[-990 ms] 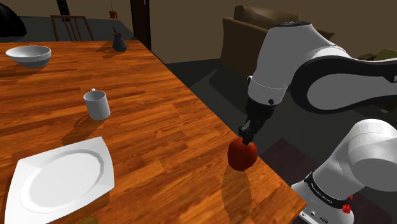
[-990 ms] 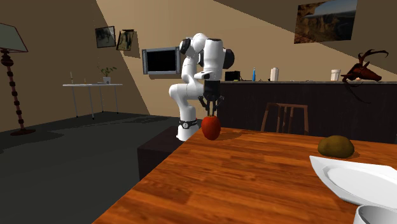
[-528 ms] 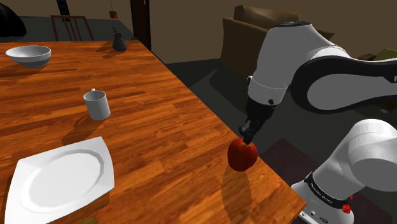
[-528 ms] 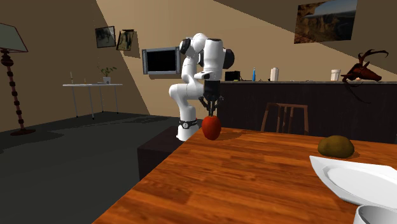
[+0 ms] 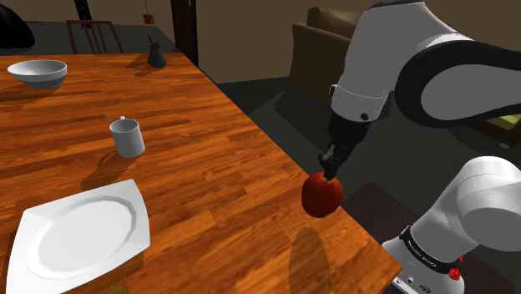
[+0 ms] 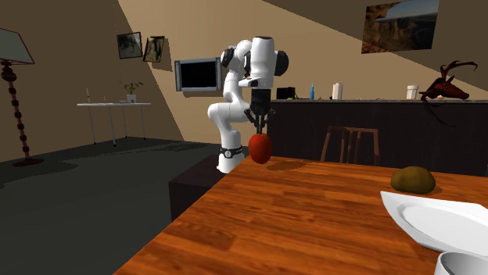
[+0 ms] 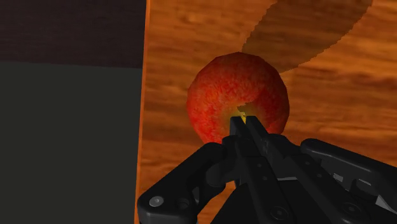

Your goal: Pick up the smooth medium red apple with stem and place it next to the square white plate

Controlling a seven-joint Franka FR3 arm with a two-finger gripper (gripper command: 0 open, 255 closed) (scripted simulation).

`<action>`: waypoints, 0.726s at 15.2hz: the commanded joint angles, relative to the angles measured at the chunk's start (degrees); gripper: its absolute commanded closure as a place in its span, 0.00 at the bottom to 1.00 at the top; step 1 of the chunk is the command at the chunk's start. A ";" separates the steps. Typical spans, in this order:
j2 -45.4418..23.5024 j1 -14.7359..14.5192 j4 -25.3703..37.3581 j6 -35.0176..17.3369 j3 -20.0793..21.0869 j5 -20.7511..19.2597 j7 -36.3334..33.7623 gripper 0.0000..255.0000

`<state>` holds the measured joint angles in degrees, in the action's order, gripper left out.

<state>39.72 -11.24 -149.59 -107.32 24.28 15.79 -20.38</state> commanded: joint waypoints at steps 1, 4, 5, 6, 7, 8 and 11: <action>0.48 0.09 1.26 1.76 -0.48 -0.33 0.03 1.00; 0.95 0.22 3.25 4.21 -1.07 -0.78 -0.02 1.00; 1.07 0.27 3.93 5.01 -1.26 -0.93 -0.04 1.00; 1.17 0.32 4.62 5.81 -1.44 -1.08 -0.06 1.00; 1.26 0.37 5.32 6.60 -1.62 -1.22 -0.08 1.00; 1.33 0.42 6.03 7.38 -1.80 -1.37 -0.10 1.00; 1.46 0.58 8.22 9.70 -2.31 -1.79 -0.18 1.00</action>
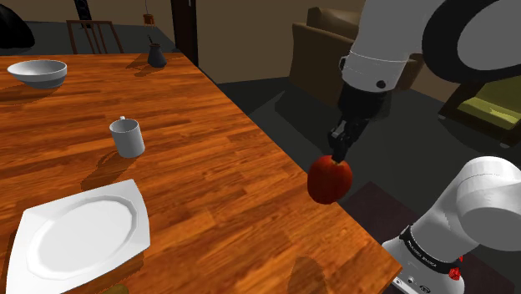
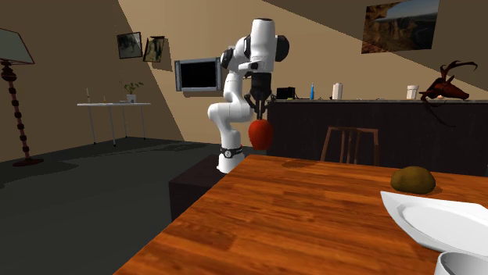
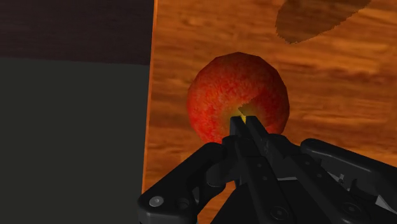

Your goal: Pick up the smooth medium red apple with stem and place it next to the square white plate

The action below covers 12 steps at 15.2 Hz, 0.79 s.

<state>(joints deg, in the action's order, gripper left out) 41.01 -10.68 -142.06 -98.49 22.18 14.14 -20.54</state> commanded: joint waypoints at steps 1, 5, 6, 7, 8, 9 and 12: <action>0.18 0.09 1.44 1.63 -0.37 -0.28 -0.04 1.00; 0.08 0.31 4.52 4.62 -0.98 -0.81 -0.16 1.00; 0.02 0.37 5.31 5.36 -1.13 -0.94 -0.19 1.00; -0.05 0.43 6.11 6.09 -1.26 -1.07 -0.22 1.00; -0.13 0.49 6.92 6.82 -1.40 -1.19 -0.25 1.00; -0.23 0.55 7.74 7.55 -1.53 -1.32 -0.29 1.00; -0.59 0.73 10.26 9.71 -1.91 -1.68 -0.40 1.00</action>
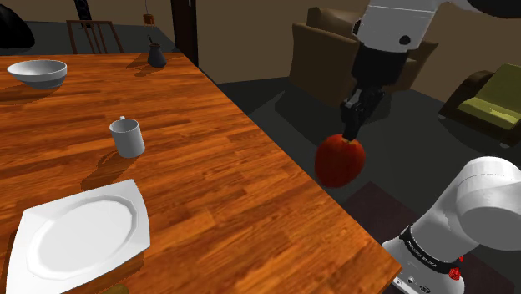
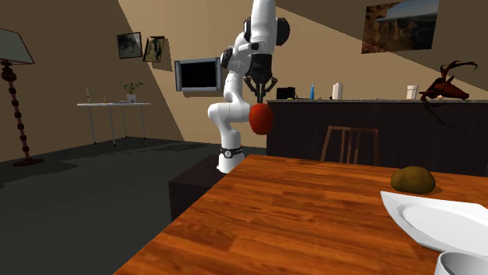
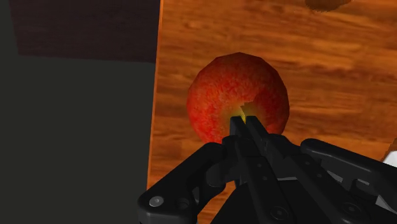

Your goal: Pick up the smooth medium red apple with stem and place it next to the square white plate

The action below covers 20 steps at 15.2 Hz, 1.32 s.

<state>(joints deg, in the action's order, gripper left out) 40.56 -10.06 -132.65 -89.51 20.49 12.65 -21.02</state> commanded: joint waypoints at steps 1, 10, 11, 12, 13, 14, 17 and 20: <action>-0.29 0.17 1.71 1.45 -0.34 -0.31 0.03 1.00; -3.62 0.85 9.07 5.40 -0.09 -1.01 -1.04 1.00; -5.59 1.11 9.98 4.25 0.91 -0.98 -1.79 1.00; -7.59 1.37 10.96 3.14 1.90 -1.02 -2.57 1.00; -9.63 1.66 12.02 2.07 2.92 -1.14 -3.38 1.00; -11.72 1.92 13.14 1.04 3.92 -1.35 -4.22 1.00; -18.27 2.72 16.97 -1.74 6.96 -2.54 -6.99 1.00; -25.31 3.27 21.47 -4.00 9.90 -4.69 -10.19 1.00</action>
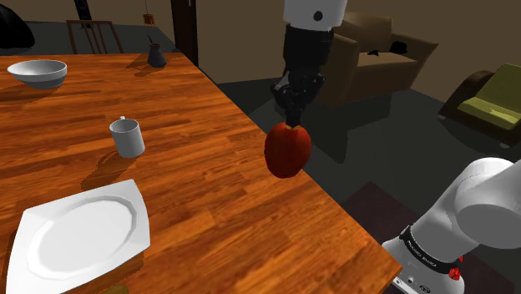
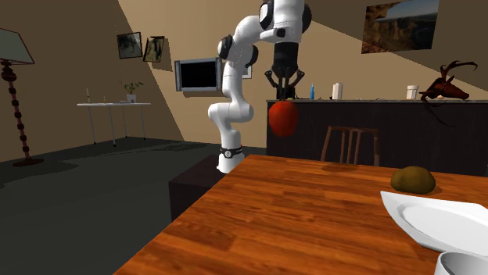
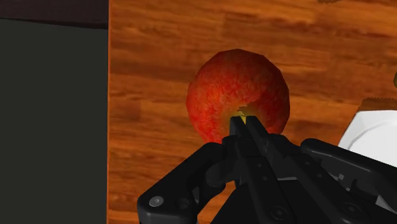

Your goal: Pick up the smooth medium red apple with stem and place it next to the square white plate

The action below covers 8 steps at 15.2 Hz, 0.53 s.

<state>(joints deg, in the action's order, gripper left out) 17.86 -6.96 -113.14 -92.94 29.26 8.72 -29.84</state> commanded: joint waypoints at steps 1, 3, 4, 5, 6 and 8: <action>-5.06 0.28 3.63 -1.19 2.08 -1.70 -2.52 1.00; -10.17 0.27 7.23 -2.18 3.87 -3.95 -4.97 1.00; -12.83 0.12 9.17 -2.53 4.67 -5.25 -6.26 1.00; -15.54 -0.15 11.22 -2.78 5.38 -6.66 -7.56 1.00; -18.30 -0.56 13.37 -2.92 6.00 -8.16 -8.87 1.00; -23.95 -1.81 18.03 -2.84 6.91 -11.36 -11.44 1.00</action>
<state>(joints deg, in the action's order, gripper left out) -3.25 -8.19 -97.06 -95.38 35.66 -1.01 -39.93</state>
